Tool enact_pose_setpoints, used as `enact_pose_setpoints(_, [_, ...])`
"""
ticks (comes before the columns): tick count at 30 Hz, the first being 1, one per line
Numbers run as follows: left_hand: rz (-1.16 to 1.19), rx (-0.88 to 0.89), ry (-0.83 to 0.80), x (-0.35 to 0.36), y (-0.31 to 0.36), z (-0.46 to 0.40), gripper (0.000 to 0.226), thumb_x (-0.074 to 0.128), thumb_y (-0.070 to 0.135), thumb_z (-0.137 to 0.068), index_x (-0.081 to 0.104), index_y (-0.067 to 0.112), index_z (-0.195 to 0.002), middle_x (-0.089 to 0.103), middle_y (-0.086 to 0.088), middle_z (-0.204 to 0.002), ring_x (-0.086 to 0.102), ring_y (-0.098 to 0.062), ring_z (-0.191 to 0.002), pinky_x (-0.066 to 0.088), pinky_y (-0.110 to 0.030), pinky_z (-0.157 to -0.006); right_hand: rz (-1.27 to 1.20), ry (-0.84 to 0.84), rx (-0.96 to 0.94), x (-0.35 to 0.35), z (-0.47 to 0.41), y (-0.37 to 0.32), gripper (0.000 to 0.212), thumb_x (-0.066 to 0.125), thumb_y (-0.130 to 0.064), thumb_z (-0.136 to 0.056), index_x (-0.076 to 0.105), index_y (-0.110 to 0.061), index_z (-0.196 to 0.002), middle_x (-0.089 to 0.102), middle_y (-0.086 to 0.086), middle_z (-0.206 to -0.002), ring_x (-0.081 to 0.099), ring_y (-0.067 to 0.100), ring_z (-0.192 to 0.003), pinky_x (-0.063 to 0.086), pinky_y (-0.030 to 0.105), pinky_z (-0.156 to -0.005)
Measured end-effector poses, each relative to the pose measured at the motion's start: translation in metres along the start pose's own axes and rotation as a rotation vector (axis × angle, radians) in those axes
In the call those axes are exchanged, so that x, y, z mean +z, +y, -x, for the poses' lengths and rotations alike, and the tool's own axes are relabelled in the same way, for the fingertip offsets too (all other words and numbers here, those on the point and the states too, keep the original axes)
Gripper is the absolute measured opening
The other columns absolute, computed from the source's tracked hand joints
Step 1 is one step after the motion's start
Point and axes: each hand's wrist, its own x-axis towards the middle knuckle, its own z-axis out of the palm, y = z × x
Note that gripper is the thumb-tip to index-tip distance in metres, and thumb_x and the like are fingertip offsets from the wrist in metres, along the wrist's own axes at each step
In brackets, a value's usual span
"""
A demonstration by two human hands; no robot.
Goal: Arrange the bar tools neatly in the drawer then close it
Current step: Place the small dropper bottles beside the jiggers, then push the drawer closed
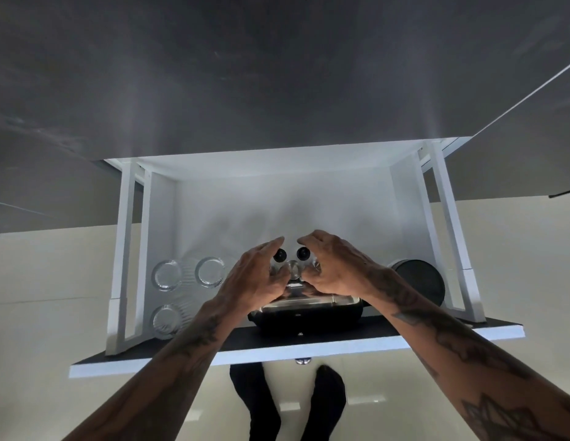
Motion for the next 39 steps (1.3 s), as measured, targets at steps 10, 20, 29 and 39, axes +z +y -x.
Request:
enact_pose_setpoints(10, [-0.208,0.021,0.104,-0.022,0.039,0.014,0.060,0.051,0.031,-0.096,0.034,0.007,-0.147,0.041,-0.014,-0.151,0.039,-0.027,-0.138,0.040,-0.043,-0.111,0.143,0.072,0.154,-0.020,0.010,-0.028,0.053,0.044,-0.032,-0.097,0.037,-0.005,-0.142,0.043,0.014,-0.145,0.049,0.029,-0.125,0.041,0.041,-0.106])
enact_pose_setpoints(20, [-0.434,0.068,0.086,-0.038,0.053,0.058,0.051,0.044,0.030,-0.097,0.040,0.004,-0.141,0.047,-0.015,-0.144,0.037,-0.028,-0.137,0.037,-0.044,-0.109,0.254,0.111,0.214,0.000,0.034,-0.062,0.053,0.036,-0.035,-0.099,0.032,-0.007,-0.145,0.034,0.013,-0.152,0.031,0.028,-0.140,0.028,0.043,-0.114])
enact_pose_setpoints(29, [-0.505,0.108,0.109,-0.040,0.052,0.062,0.051,0.042,0.031,-0.099,0.037,0.004,-0.142,0.043,-0.015,-0.148,0.029,-0.029,-0.143,0.034,-0.045,-0.113,0.317,0.137,0.224,0.001,0.036,-0.074,0.054,0.032,-0.038,-0.100,0.034,-0.006,-0.144,0.035,0.013,-0.152,0.030,0.028,-0.141,0.027,0.044,-0.114])
enact_pose_setpoints(39, [-0.425,0.060,0.166,-0.018,0.039,0.119,0.042,0.054,0.043,-0.084,0.055,0.012,-0.113,0.057,-0.011,-0.111,0.054,-0.030,-0.105,0.044,-0.043,-0.091,0.178,0.251,0.139,0.006,0.075,-0.081,0.041,0.038,-0.036,-0.097,0.051,-0.009,-0.125,0.050,0.015,-0.129,0.048,0.034,-0.116,0.037,0.042,-0.098])
